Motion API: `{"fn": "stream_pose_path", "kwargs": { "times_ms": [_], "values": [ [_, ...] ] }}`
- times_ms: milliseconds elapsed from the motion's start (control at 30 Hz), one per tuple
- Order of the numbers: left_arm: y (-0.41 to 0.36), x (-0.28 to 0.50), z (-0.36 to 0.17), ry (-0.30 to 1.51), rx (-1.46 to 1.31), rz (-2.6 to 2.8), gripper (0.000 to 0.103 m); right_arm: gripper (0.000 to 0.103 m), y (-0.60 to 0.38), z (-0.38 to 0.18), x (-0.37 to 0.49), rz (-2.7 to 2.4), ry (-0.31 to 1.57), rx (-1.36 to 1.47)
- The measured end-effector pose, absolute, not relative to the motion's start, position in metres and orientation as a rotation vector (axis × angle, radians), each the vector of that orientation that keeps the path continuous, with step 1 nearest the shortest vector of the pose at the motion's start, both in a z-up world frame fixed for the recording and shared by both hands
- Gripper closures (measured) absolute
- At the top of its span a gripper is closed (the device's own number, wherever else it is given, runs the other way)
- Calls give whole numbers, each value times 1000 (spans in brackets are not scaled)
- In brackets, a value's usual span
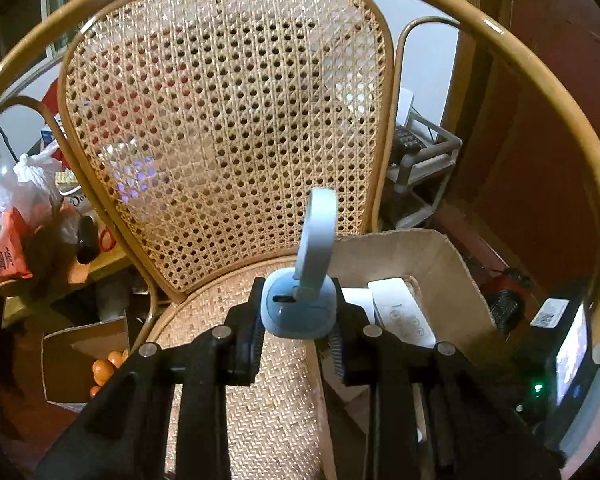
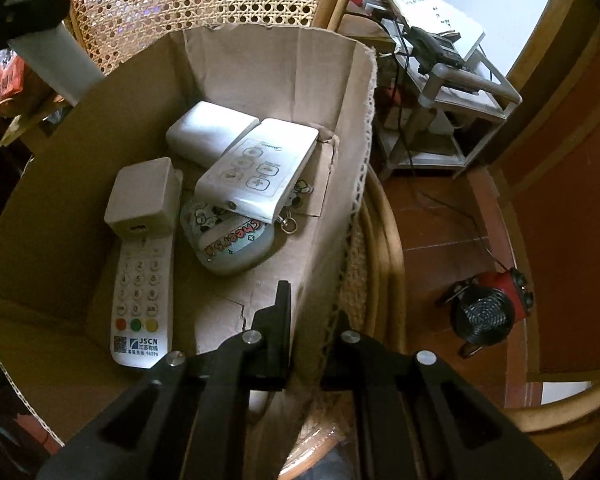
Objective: Organize rigid objects
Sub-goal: 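Carry the light-blue fan into the box and release it on the remote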
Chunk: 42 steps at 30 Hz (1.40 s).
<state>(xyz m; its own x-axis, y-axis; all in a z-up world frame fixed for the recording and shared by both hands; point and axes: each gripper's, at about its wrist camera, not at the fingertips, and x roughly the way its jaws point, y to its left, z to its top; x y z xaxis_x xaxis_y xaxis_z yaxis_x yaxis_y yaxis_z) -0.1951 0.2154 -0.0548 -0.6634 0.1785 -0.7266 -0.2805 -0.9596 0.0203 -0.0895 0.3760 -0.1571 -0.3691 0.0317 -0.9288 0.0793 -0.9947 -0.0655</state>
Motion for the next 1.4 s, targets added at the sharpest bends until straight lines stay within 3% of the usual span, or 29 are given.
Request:
{"fn": "stream_pose_path", "kwargs": {
  "times_ms": [333, 633, 667, 767, 800, 1100, 1400],
  "values": [
    [231, -176, -17, 148, -1081, 2598, 77, 93, 378, -156, -89, -2575, 156, 1749],
    [265, -177, -61, 170, -1181, 2499, 77, 93, 378, -154, -86, -2576, 153, 1749],
    [266, -176, -63, 164, -1172, 2497, 76, 93, 377, -155, -86, -2575, 155, 1750],
    [266, -173, -60, 172, -1133, 2549, 46, 92, 377, -154, -86, -2572, 150, 1751],
    [262, -174, -58, 160, -1108, 2562, 42, 93, 378, -153, -86, -2574, 148, 1749],
    [229, -164, -48, 168, -1122, 2589, 40, 92, 377, -156, -85, -2577, 161, 1749],
    [151, -105, -64, 133, -1192, 2637, 40, 92, 377, -156, -83, -2578, 171, 1749]
  ]
}}
